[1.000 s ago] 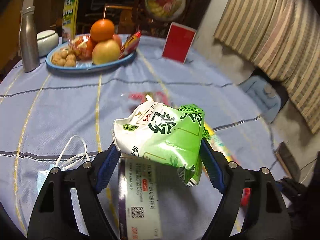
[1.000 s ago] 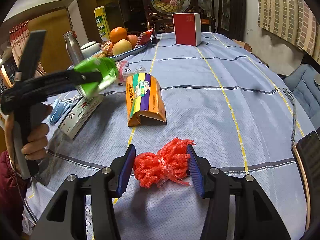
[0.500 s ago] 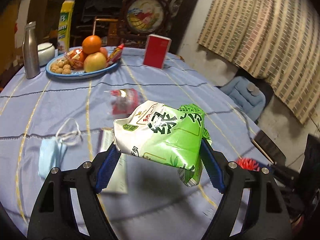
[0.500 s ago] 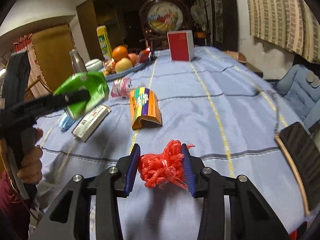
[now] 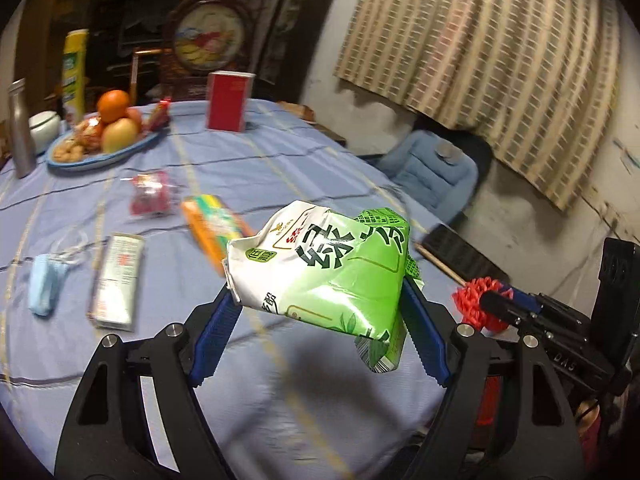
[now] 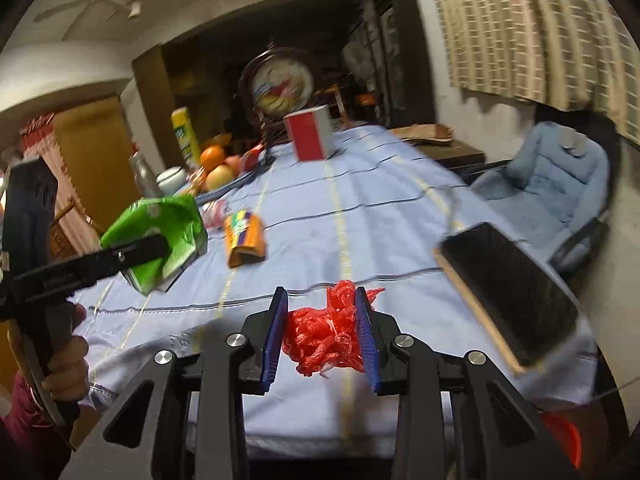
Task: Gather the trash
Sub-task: 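Lift the carton with the left gripper while the right lifts the red net, then carry both items over the red wastebasket and open both grippers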
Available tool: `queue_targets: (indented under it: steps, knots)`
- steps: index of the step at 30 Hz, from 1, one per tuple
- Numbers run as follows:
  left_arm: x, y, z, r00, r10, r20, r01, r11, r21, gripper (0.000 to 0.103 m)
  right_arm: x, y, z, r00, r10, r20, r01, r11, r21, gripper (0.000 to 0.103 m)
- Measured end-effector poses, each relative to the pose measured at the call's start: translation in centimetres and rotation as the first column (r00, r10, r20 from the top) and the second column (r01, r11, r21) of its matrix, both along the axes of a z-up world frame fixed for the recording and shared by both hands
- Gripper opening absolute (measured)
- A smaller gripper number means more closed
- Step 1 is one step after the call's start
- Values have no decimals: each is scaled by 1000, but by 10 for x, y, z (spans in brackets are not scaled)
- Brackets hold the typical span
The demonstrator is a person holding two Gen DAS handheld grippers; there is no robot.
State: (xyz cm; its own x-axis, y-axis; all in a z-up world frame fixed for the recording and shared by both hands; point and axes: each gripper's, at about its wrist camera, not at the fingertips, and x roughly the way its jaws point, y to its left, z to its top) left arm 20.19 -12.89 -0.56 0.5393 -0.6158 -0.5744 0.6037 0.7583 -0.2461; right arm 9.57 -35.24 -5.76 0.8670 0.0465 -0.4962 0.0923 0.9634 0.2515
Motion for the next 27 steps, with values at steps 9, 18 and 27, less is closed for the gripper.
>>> queue_targets:
  steps: [9,18,27]
  knots:
    - [-55,-92,-8,979,-202,-23,202,979,3,77,-98,-72,-17,982,-188,-3,187,982,-38,34]
    - [-103,-190,-40,912,-396,-106,401,915,35,77,-134,-159,-140,882,-388,-266,400,916,-9,71]
    - [-126,-269,-89,844,-493,-210,524,842,131,77,-183,-219,-168,816,-511,-271,549,831,84,79]
